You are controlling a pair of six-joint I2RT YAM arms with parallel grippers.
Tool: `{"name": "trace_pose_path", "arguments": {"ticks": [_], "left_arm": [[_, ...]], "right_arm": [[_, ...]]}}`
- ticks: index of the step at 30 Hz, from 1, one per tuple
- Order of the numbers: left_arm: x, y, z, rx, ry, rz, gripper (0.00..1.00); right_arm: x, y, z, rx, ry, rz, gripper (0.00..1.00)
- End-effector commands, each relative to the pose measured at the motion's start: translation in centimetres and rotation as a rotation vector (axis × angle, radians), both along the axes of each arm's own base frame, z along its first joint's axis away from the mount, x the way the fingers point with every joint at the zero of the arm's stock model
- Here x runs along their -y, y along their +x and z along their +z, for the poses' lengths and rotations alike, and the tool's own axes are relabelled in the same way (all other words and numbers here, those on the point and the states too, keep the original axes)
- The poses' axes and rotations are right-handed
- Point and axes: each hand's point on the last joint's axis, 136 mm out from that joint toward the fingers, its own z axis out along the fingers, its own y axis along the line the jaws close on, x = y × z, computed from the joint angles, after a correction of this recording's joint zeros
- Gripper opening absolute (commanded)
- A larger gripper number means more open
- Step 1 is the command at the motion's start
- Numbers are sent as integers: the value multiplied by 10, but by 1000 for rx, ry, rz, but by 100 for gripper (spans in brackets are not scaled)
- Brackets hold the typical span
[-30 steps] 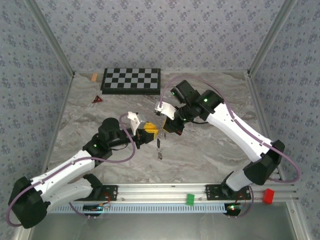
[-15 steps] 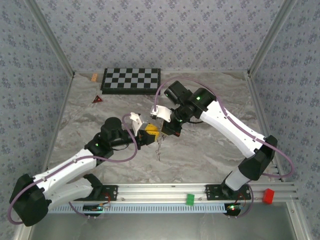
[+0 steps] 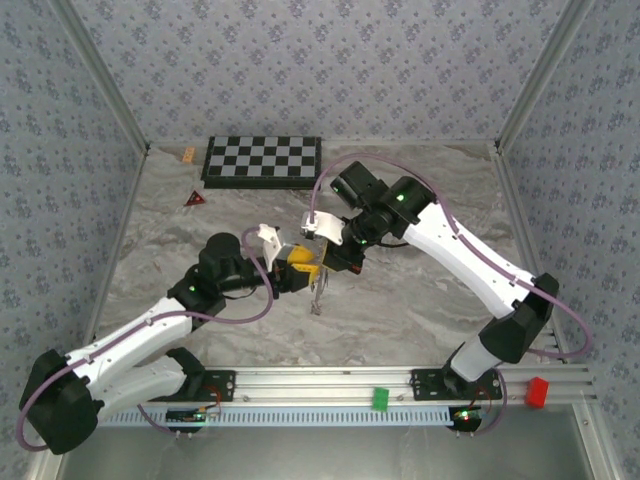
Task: Put the keys on the keyring
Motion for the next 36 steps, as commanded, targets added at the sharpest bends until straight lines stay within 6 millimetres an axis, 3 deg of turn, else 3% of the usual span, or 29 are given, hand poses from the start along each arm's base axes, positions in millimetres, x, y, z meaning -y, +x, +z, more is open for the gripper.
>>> {"name": "trace_pose_path", "arguments": {"ticks": [1,21,25,30,36], "left_arm": [[-3,0,17,33,-55,-1,41],[7,-12,11,-10,-49,-130,31],[9,-15,10,-15,-47,-150,22],[12,-14,7,-36,-29,-166,0],[13,-14,6,-38,-26,-165,0]], "right_arm": [[0,-9,9,14,39,33,0],[-11,-14,10,9,75,67,0],[-11,-15,12,9,82,71,0],[-12,-18,15,4,96,74,0],[-9,-20,15,3,102,72,0]]}}
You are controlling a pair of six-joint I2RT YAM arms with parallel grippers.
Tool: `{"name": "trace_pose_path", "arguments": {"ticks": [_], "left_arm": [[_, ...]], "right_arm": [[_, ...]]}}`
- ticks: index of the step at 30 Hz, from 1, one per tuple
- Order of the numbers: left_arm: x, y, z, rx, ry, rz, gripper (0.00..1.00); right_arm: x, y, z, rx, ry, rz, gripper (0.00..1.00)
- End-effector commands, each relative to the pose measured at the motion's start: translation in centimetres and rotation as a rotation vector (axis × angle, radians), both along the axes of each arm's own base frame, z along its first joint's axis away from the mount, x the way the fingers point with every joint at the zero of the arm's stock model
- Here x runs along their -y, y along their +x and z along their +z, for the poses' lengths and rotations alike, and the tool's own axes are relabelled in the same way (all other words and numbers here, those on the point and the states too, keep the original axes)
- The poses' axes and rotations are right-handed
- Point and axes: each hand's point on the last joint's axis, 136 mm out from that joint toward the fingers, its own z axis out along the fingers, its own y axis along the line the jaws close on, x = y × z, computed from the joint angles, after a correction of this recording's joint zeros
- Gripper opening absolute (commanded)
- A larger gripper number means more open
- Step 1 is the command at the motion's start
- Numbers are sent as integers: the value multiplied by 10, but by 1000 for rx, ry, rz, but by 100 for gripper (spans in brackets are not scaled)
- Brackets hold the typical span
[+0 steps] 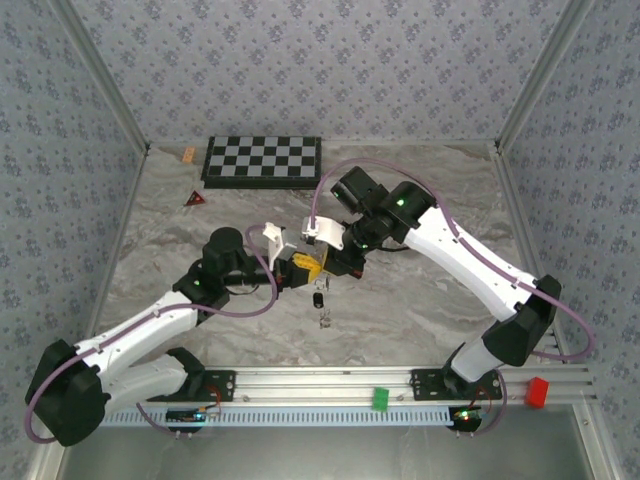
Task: Put the keys on the keyring
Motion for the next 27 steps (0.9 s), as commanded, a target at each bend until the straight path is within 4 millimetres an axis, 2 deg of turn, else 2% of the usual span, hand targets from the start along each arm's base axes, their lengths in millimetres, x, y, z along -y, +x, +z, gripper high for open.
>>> {"name": "trace_pose_path", "arguments": {"ticks": [1,8,11,13,15,19,23,27], "left_arm": [[2,0,8,11,-5,-13,0],[1,2,10,20,-16,6,0],[-3,4,16,41,-41,39,0],[-6,4,21,57,-62,62,0],[-9,3,27,73,-89,78,0],[-13,2,41,95,-130,93,0],[-14,4,52,104,-171,107,0],[-17,7,66,119,-228,141,0]], "right_arm": [[-8,-12,22,14,102,48,0],[-6,-9,23,32,112,31,0],[-4,-6,24,39,130,7,7],[0,-2,26,49,155,-23,16],[3,1,29,50,204,-49,17],[13,5,41,89,326,-122,31],[23,9,53,132,506,-209,33],[30,11,63,146,692,-296,40]]}}
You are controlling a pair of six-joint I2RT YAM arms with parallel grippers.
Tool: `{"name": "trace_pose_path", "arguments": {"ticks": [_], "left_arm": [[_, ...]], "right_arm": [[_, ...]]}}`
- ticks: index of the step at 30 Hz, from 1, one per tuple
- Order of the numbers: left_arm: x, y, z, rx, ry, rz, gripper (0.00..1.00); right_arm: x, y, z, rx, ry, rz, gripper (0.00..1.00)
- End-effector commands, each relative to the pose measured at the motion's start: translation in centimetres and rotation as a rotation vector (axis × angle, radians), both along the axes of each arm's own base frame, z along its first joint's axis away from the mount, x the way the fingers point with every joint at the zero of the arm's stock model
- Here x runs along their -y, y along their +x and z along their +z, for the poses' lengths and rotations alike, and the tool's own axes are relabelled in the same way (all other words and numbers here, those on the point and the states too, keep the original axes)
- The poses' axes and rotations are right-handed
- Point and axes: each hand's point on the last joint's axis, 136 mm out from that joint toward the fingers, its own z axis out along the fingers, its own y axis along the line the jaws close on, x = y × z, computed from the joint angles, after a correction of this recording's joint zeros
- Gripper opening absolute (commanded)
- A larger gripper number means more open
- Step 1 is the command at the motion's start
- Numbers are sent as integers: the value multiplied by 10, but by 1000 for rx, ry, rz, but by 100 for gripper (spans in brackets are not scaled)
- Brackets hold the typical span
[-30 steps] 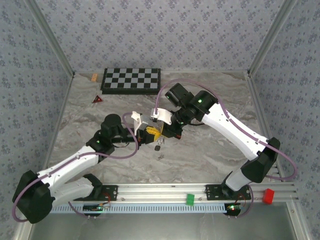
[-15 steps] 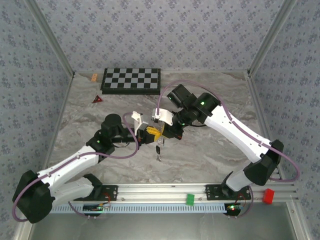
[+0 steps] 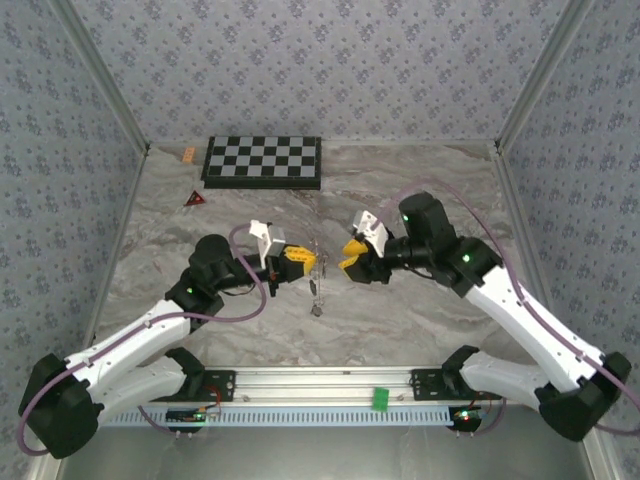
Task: Put the keys on the keyring
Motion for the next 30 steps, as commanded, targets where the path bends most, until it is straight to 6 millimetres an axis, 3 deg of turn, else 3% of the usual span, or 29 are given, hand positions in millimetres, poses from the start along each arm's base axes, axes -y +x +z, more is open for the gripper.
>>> {"name": "trace_pose_path", "arguments": {"ticks": [1,11,23,30], "left_arm": [[-6,1,37,77,-119,37,0],[-6,2,57,113,-161,45,0],[-9,-4,55,119,-149,40,0],[-8,-6,53,123,-143,36,0]], "right_arm": [[-7,9,36,36,251,-50,40],[-16,10,63,-38,431,-35,34],[-26,13,58,-112,417,3,32],[-28,13,56,-126,414,8,25]]}}
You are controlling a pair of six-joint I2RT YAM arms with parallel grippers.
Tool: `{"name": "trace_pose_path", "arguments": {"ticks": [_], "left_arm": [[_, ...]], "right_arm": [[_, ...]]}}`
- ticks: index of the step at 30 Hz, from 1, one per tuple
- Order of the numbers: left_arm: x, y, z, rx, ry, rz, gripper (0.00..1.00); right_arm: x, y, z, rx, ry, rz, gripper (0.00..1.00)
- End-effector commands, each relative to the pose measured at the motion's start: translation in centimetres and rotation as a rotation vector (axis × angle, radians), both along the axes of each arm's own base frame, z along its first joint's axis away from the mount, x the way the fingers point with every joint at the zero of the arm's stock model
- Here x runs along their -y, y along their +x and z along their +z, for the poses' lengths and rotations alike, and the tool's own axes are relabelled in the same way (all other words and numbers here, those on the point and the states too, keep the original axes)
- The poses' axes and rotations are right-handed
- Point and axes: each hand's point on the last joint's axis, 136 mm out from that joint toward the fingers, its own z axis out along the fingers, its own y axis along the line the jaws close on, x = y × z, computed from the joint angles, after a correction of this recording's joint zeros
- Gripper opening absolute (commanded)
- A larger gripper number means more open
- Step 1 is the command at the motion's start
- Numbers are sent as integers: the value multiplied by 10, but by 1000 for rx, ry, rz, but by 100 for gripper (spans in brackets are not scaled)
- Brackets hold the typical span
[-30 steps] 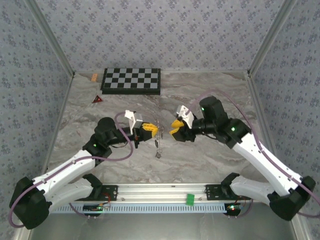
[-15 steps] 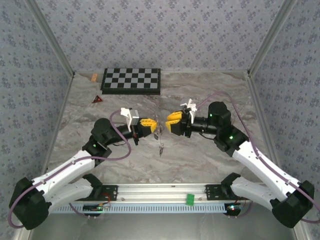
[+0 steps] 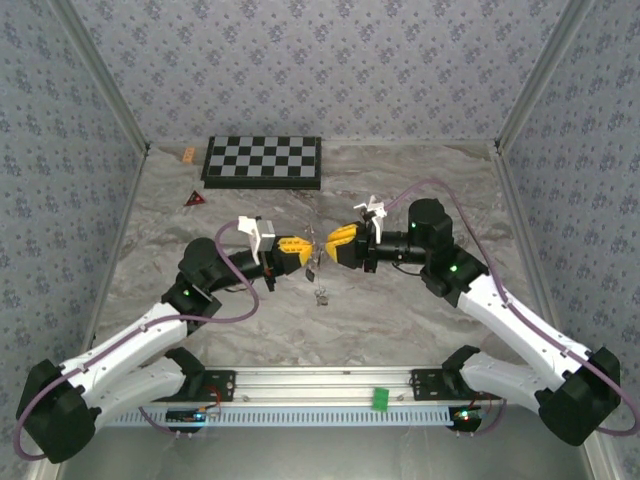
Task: Put the keys on the keyring
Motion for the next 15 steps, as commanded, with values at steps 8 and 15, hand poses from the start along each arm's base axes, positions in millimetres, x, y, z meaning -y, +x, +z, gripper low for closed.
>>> {"name": "trace_pose_path", "arguments": {"ticks": [8,15], "left_arm": [[-1,-7,19,57,-33,-7,0],[-2,-7,19,61,-29,-2,0]], "right_arm": [[-2,-4,22,27,42,37,18],[-5,-9,21,20,39,69,16]]}}
